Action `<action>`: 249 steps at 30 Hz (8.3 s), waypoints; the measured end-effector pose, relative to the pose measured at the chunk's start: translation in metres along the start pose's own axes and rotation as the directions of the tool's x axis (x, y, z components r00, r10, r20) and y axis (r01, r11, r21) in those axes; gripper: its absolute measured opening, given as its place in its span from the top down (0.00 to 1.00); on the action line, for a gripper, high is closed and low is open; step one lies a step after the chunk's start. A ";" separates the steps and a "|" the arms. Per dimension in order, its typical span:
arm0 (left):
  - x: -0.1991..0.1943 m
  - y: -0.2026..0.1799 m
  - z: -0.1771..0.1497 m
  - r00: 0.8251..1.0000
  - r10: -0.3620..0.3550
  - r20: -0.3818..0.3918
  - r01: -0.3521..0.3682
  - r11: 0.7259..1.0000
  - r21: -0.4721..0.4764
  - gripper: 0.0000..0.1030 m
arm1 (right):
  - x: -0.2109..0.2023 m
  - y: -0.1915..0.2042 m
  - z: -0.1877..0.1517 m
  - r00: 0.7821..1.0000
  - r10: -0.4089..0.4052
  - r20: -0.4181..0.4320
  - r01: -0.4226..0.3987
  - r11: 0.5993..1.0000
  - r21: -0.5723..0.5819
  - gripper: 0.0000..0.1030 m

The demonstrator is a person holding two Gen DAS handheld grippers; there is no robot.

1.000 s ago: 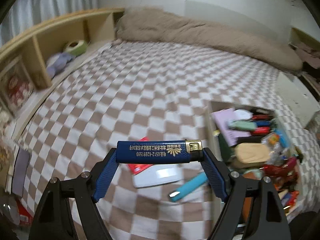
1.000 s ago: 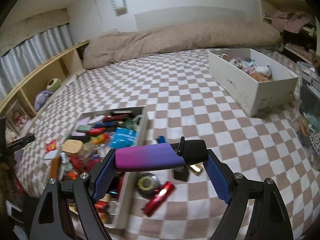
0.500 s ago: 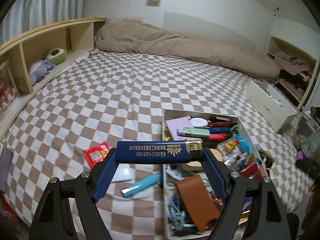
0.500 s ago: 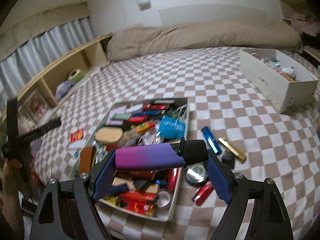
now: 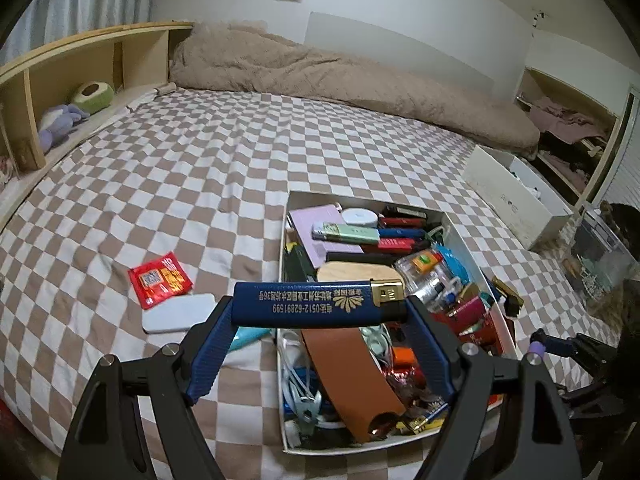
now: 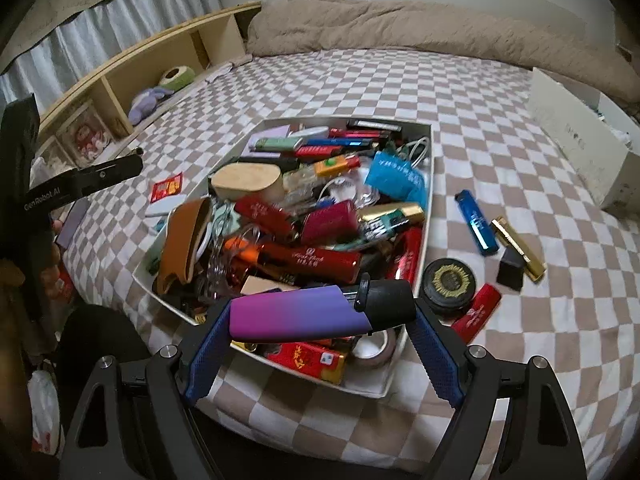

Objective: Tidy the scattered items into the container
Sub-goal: 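Carry both lighters over the white tray and open the right gripper, then open the left gripper to drop the blue lighter into the tray, then withdraw both open grippers up from the white tray, then move the right gripper to the gold lighter while the left approaches the teal lighter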

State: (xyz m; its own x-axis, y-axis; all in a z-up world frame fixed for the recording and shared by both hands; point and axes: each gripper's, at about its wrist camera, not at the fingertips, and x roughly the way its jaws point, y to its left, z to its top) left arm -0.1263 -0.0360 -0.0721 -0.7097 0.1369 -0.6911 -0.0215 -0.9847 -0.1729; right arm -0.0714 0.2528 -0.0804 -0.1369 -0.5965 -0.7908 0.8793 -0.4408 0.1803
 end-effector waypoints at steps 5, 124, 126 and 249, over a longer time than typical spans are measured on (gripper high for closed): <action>0.004 -0.009 -0.008 1.000 -0.007 -0.015 0.007 1.000 0.007 0.20 | 0.006 -0.002 0.013 1.000 0.002 0.009 -0.002 1.000 0.011 0.17; -0.074 -0.030 -0.016 0.996 0.014 0.090 -0.018 0.999 0.044 0.00 | -0.092 0.030 0.011 0.956 -0.109 0.272 0.091 0.993 0.079 0.00; -0.077 -0.028 -0.016 0.996 0.015 0.091 -0.019 0.999 0.040 0.00 | -0.093 0.031 0.012 0.956 -0.108 0.273 0.090 0.993 0.077 0.00; 0.087 0.124 -0.047 0.918 0.363 -0.160 -0.394 0.879 -0.269 0.15 | 0.084 -0.181 0.066 0.747 -0.547 -0.378 0.591 0.807 -0.002 0.00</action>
State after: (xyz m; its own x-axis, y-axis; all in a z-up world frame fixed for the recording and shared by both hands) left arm -0.1577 -0.1406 -0.1871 -0.5465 -0.2145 -0.8095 0.4505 -0.8902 -0.0682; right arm -0.2721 0.2377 -0.1411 -0.4111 0.0495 -0.9103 0.6295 -0.7068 -0.3227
